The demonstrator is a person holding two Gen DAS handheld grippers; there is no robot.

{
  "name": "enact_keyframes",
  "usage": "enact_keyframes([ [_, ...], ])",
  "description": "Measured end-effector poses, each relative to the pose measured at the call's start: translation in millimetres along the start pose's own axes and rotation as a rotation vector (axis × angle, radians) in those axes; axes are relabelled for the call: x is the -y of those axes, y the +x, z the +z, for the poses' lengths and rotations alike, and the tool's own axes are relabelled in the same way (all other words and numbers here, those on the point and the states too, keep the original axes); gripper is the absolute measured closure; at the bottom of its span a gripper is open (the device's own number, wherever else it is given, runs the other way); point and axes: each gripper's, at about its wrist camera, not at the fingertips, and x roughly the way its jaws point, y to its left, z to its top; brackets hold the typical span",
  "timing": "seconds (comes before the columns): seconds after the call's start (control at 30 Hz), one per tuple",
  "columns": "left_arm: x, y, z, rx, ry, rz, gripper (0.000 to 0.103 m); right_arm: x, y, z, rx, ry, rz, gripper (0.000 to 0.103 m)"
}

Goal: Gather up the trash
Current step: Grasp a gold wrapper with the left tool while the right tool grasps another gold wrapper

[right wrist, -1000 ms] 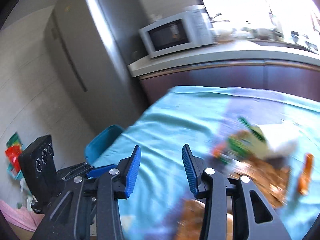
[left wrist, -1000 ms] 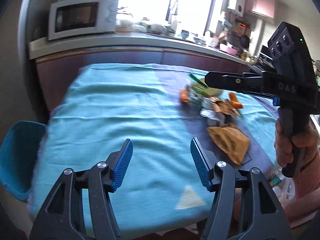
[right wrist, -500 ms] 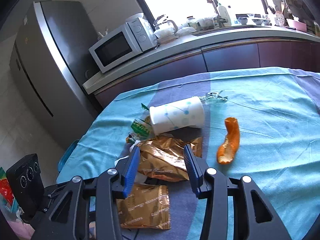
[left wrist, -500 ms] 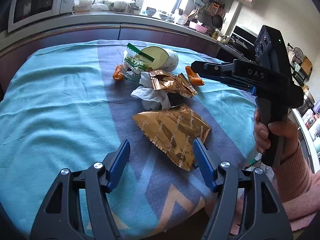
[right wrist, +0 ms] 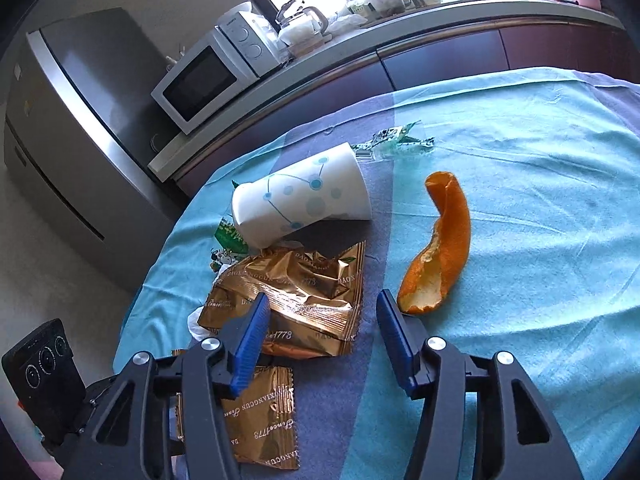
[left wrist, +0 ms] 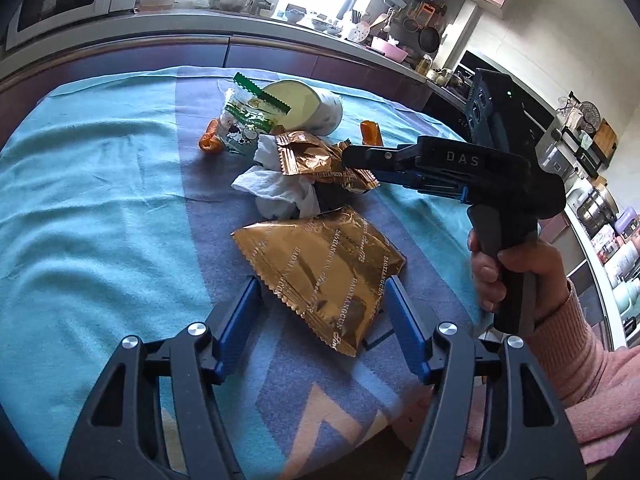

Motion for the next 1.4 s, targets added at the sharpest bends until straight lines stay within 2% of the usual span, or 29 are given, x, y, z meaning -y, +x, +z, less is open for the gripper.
enact_keyframes([
  [0.03, 0.3, -0.7, -0.1, 0.0, 0.002, 0.002, 0.042, -1.5, 0.3, 0.2, -0.002, -0.006, 0.002, 0.049],
  [0.13, 0.7, 0.6, 0.4, 0.0, 0.006, 0.008, 0.052, -4.4, 1.9, -0.1, -0.01, -0.018, 0.005, 0.051],
  [0.2, 0.2, 0.6, 0.0, -0.002, 0.005, 0.021, 0.061, -4.9, 2.4, -1.3, -0.017, -0.018, 0.012, 0.068],
  [0.27, -0.8, 0.0, 0.0, -0.005, 0.006, 0.032, 0.068, -4.6, 2.2, -2.9, -0.023, -0.016, 0.017, 0.076],
  [0.3, -1.6, -0.1, 0.0, -0.005, 0.002, 0.034, 0.07, -5.4, 1.3, -3.2, -0.02, -0.019, 0.019, 0.082],
  [0.37, -3.4, -1.2, 0.2, -0.005, -0.004, 0.034, 0.079, -8.1, -1.3, -4.7, -0.012, -0.033, 0.026, 0.095],
  [0.57, -8.4, -4.8, -1.2, 0.001, -0.025, 0.024, 0.091, -13.5, -10.7, -9.6, 0.011, -0.045, 0.057, 0.1],
  [0.7, -7.5, -13.6, -2.0, 0.02, -0.012, 0.026, 0.094, -15.9, -23.4, -11.1, 0.04, -0.052, 0.074, 0.101],
  [1.07, -16.8, -52.5, -5.7, 0.09, -0.006, 0.051, 0.099, -31.8, -60.8, -10.3, 0.126, -0.091, 0.112, 0.102],
  [1.17, -21.6, -60.5, -8.3, 0.104, -0.006, 0.059, 0.099, -37.6, -58.1, -9.4, 0.111, -0.098, 0.122, 0.101],
  [1.23, -24.3, -64.5, -9.5, 0.109, -0.01, 0.071, 0.099, -33.8, -49.2, -9.3, 0.08, -0.07, 0.128, 0.097],
  [1.27, -26.8, -65.8, -10.1, 0.109, -0.013, 0.073, 0.099, -32.2, -44.9, -10.5, 0.07, -0.062, 0.116, 0.094],
  [1.33, -30.7, -68.7, -12.0, 0.112, -0.02, 0.083, 0.099, -28.3, -36.5, -13.8, 0.058, -0.039, 0.076, 0.073],
  [1.37, -32.7, -70.4, -13.0, 0.112, -0.024, 0.086, 0.099, -25.0, -32.7, -15.1, 0.052, -0.022, 0.069, 0.057],
  [1.4, -34.1, -71.5, -13.7, 0.112, -0.028, 0.091, 0.099, -20.9, -29.0, -16.4, 0.046, -0.003, 0.064, 0.054],
])
